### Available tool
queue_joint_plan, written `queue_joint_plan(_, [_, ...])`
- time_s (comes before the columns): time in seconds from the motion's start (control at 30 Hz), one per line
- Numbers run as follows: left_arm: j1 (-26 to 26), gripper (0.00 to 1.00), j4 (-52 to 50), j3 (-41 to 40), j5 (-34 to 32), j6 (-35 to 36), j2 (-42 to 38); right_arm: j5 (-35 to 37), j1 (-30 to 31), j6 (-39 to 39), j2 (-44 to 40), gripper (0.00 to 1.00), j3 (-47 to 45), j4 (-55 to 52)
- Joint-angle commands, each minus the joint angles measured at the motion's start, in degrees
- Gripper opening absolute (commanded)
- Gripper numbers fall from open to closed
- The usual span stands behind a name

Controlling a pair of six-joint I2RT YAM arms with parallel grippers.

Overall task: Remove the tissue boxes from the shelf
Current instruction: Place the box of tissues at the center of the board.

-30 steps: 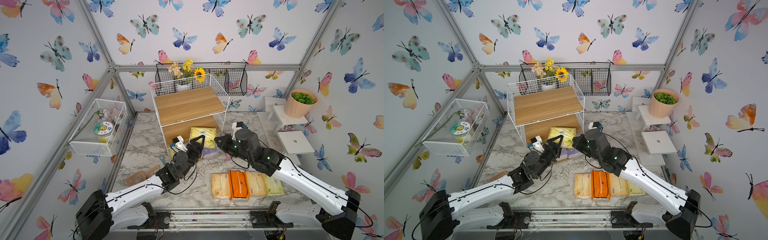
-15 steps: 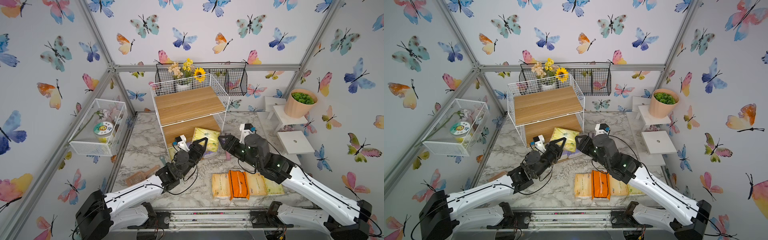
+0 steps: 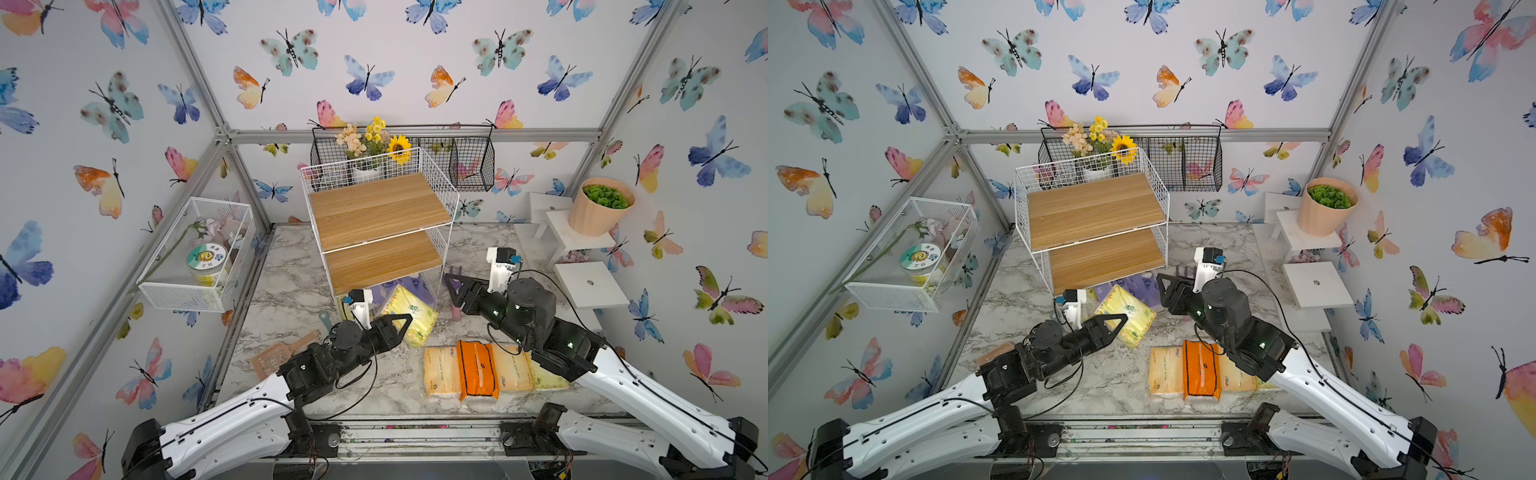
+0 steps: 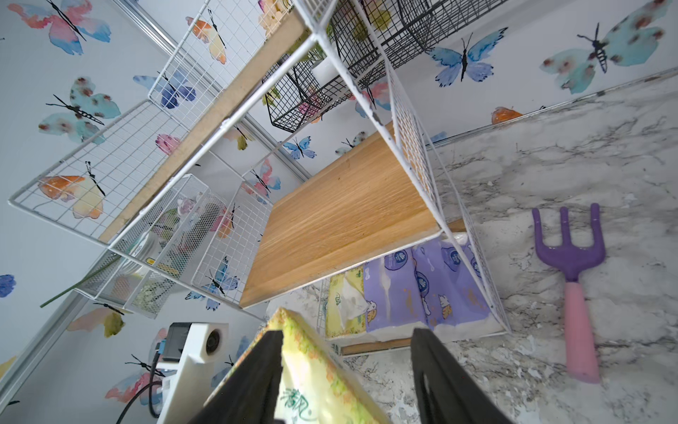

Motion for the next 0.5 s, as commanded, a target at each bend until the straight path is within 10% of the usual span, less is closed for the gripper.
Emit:
queue_joint_plan(0.0, [-0.4,0.37,-13.2,-1.3,7.6,7.3,-4.8,2.7,-0.1,-3.9,-1.5,0.60,1.2,-0.4])
queue_joint_plan(0.47, [-0.4,0.37,-18.7,-11.8,18.6,13.2,-3.6,-1.4,-0.1,-4.5,1.0,0.60,-0.5,1.6])
